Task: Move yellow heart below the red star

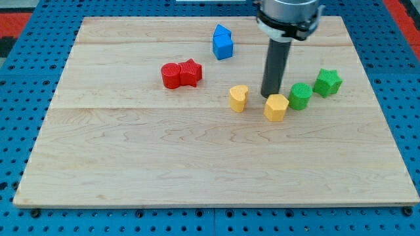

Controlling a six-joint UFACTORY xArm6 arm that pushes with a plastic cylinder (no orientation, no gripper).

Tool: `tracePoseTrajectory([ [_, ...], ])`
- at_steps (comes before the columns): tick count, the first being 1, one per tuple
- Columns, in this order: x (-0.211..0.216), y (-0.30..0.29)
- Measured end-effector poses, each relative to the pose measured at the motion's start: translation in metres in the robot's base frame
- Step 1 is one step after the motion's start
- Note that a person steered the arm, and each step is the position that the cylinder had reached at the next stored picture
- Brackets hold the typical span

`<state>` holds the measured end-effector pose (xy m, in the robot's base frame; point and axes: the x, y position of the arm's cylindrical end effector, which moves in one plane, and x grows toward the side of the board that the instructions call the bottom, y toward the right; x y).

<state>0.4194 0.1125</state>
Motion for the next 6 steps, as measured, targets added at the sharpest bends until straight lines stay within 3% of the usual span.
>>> tracePoseTrajectory([
  [1, 0.041, 0.016],
  [2, 0.055, -0.006],
  [3, 0.009, -0.028],
  [4, -0.01, -0.053],
  [6, -0.021, -0.161],
])
